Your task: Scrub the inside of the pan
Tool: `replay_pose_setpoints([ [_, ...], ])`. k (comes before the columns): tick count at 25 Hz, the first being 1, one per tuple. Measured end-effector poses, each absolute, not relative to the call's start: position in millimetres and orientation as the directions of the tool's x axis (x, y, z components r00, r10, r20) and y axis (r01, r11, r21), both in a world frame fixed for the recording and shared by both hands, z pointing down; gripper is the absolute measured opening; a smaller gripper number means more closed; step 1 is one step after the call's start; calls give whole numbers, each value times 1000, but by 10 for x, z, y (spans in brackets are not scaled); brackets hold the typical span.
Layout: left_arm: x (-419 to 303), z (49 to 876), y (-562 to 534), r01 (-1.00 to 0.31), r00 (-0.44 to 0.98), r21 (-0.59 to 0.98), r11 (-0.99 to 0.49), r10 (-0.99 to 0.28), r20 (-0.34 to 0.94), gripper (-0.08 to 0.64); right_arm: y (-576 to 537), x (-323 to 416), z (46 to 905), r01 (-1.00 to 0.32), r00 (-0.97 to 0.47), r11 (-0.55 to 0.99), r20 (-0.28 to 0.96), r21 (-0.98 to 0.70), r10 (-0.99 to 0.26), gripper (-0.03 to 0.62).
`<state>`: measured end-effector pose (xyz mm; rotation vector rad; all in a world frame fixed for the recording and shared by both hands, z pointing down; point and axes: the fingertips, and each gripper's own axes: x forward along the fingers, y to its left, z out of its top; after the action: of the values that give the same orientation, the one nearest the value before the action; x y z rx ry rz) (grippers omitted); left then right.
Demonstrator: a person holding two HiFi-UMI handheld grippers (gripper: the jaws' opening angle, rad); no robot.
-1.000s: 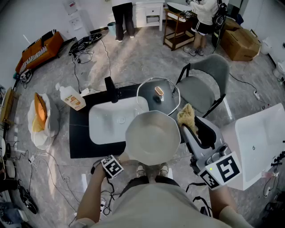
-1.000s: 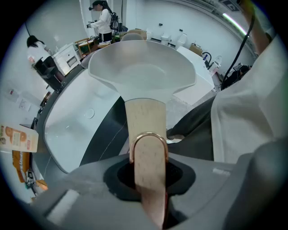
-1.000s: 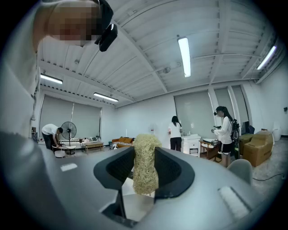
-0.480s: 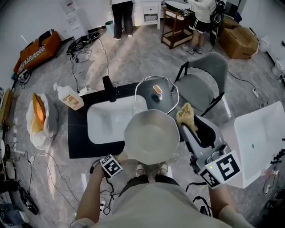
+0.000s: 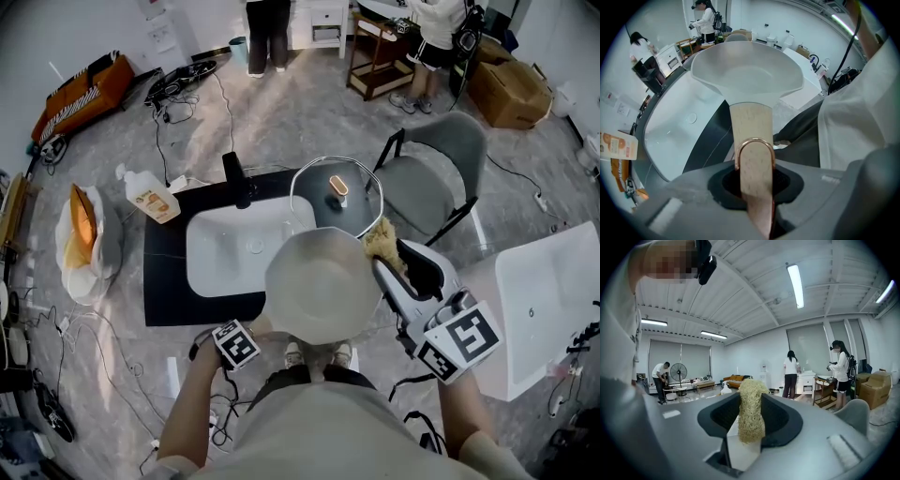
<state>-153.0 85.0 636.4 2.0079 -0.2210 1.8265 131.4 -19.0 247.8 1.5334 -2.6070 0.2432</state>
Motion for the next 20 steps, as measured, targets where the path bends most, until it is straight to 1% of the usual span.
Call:
replay_pose_setpoints([
  [7,-1537,6369,846,-387,128,197,-901,159,979,82,-480,1117,2834,-851,-523,518,215,-85,-825,147],
  [15,-1523,6360,864,-385,130,215,-897,178,975,83,-722,800,3481,-813,-570,574,337,-97,-750,147],
  [20,-1528,6358,855,-384,132,221,-896,184,974,83,-814,550,3907,-778,-609,613,403,-135,-684,147],
])
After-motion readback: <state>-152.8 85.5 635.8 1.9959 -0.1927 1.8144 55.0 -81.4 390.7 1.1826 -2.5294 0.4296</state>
